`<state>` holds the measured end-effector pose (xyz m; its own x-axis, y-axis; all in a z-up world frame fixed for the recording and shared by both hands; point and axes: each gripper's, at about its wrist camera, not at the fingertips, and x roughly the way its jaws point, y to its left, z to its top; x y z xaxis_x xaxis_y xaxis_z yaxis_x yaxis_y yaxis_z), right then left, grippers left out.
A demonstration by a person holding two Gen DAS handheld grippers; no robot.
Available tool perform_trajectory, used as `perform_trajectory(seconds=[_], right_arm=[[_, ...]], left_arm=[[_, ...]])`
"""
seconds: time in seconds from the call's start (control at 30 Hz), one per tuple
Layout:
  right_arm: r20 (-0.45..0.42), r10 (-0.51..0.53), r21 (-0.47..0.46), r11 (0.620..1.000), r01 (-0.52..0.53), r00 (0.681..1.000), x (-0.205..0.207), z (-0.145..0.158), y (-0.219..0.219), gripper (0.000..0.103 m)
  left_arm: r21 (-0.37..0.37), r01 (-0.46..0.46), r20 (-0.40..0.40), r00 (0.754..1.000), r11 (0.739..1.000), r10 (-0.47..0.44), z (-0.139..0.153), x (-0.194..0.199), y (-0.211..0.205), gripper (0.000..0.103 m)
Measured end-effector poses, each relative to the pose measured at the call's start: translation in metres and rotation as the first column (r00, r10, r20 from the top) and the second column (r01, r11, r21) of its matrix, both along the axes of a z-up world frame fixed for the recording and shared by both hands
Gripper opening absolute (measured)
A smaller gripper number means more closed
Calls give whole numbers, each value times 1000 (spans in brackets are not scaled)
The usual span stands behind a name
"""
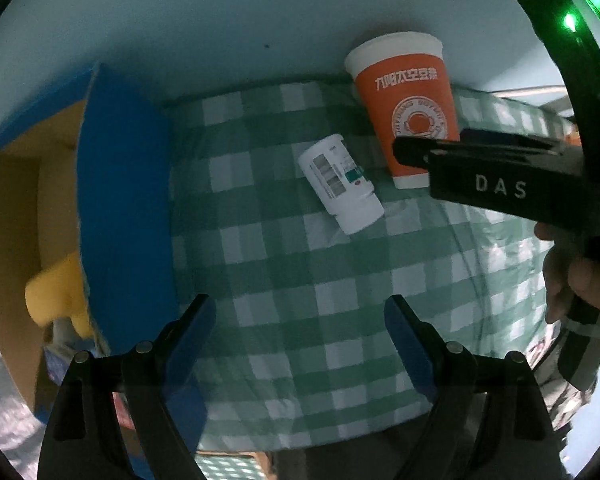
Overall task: Organize objects
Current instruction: 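Grasp the orange soymilk cup with the right tool while the left tool grasps the white pill bottle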
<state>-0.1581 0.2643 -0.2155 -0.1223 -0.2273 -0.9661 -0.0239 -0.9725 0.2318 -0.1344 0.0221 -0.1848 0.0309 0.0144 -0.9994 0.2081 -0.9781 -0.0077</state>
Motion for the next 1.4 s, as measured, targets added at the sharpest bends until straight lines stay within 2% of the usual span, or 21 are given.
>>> perform_trajectory(seconds=[0.17, 0.4, 0.5, 0.7, 0.93, 1.23, 1.4], right_arm=[[-27, 0, 18, 1000, 1, 1000, -8, -9, -5, 80], [-36, 58, 53, 997, -56, 998, -11, -24, -14, 79], [-41, 101, 56, 994, -98, 994, -6, -26, -16, 71], [-51, 125, 41, 992, -123, 991, 13, -20, -2, 70], [-36, 56, -11, 998, -56, 998, 40, -11, 36, 70], [-29, 34, -46, 998, -35, 999, 83, 7, 67, 70], [-28, 41, -54, 998, -42, 999, 93, 14, 63, 70]], left_arm=[[-20, 45, 4, 999, 999, -45, -14, -12, -2, 87], [-53, 143, 12, 990, 988, -143, -27, -28, 0, 89], [-76, 172, 22, 985, 982, -171, -32, -32, 3, 89], [-57, 219, 15, 976, 974, -219, -40, -36, 8, 90], [-89, 322, 45, 947, 943, -319, -57, -43, 19, 90], [-85, 360, 61, 933, 929, -356, -76, -58, 22, 90], [-93, 406, 39, 914, 909, -404, -81, -60, 28, 90]])
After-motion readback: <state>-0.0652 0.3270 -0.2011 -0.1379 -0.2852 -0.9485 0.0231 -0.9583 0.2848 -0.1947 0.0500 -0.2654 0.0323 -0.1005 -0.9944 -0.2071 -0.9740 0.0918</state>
